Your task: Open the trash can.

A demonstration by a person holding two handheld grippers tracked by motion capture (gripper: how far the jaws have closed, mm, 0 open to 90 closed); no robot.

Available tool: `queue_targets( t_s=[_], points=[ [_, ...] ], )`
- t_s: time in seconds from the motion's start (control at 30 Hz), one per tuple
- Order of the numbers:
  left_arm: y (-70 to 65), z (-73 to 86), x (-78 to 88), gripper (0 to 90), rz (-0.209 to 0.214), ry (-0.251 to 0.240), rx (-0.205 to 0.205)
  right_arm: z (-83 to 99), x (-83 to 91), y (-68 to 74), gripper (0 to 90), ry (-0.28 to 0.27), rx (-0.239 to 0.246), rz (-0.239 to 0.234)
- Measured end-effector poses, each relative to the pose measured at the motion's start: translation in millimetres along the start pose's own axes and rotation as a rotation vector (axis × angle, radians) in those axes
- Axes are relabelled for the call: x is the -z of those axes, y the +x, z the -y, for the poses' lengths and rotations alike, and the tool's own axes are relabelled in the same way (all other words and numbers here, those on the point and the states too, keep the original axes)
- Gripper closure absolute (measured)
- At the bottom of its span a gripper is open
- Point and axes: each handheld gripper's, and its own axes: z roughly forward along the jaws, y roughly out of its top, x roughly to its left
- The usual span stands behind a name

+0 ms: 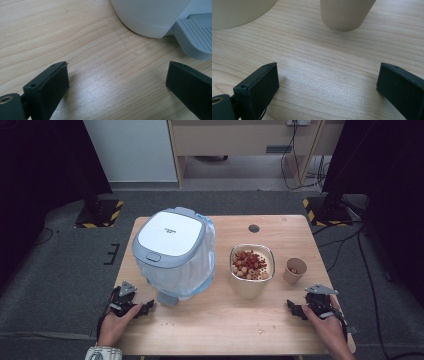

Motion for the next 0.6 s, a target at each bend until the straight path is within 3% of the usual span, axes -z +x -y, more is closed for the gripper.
queue_targets(
  t_s=[0.17, 0.3, 0.33, 0.6],
  points=[
    [-0.6, -1.0, 1.1, 4.9, -0.009, 0.009, 0.01, 0.0, 0.0, 0.1, 4.4, 0.0, 0.004, -0.003],
    [0.9, -2.4, 5.1, 12.6, 0.0, 0.004, 0.048, 0.1, 0.0, 0.6, 4.4, 0.0, 0.006, -0.003],
    [2.0, -3.1, 6.8, 19.0, 0.01, 0.001, 0.062, 0.1, 0.1, 0.7, 4.4, 0.001, 0.005, -0.004],
    [-0.7, -8.1, 15.8, 31.2, 0.007, -0.021, 0.057, -0.3, -0.5, 1.1, 4.1, -0.001, 0.005, 0.002]
  ],
)
